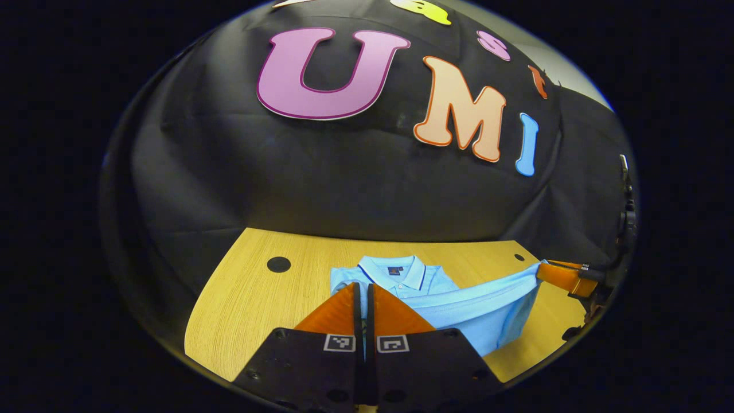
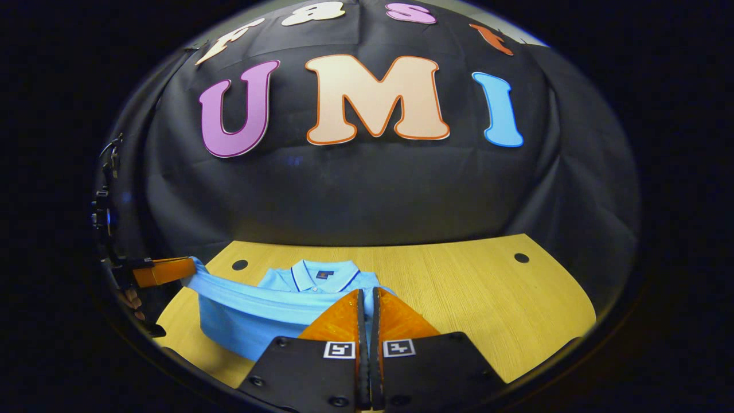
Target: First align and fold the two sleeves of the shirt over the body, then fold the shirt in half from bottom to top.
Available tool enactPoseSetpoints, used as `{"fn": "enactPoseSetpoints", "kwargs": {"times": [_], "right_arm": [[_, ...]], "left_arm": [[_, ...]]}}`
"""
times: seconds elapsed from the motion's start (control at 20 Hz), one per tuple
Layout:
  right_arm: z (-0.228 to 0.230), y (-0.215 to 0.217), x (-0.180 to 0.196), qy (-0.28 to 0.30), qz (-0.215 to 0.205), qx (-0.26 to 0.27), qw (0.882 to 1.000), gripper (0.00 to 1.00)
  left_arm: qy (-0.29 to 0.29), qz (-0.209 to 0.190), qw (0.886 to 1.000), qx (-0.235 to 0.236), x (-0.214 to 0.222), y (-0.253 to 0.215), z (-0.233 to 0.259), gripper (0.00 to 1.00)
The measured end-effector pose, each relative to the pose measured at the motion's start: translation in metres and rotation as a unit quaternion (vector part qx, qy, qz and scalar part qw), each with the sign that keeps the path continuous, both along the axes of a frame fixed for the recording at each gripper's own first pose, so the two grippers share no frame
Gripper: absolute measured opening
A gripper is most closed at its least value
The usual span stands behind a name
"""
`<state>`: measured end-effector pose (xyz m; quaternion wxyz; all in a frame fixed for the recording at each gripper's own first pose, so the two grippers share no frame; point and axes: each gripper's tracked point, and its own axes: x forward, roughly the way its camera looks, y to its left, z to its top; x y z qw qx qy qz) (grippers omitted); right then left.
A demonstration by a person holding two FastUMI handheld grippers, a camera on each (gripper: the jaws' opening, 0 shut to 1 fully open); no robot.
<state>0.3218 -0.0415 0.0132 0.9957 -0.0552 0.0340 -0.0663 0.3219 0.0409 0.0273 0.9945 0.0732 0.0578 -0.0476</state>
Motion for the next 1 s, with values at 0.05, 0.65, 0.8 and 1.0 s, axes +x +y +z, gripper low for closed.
{"fn": "enactPoseSetpoints", "kwargs": {"times": [0.05,0.65,0.8,1.0], "right_arm": [[-0.001,-0.004,0.015,0.004,0.007,0.000,1.000,0.03],[-0.062,-0.032,0.170,0.071,0.027,0.060,0.995,0.03],[-0.062,-0.032,0.176,0.074,0.024,0.097,0.992,0.16],[-0.044,-0.024,0.143,0.066,0.036,0.097,0.993,0.82]], "left_arm": [[0.001,0.007,1.000,0.001,0.013,0.002,-0.001,0.00],[0.047,0.082,0.995,0.045,0.149,0.046,-0.047,0.00],[0.056,0.101,0.992,0.059,0.149,0.058,-0.051,0.10],[0.063,0.116,0.991,0.016,0.118,0.062,-0.040,0.84]]}}
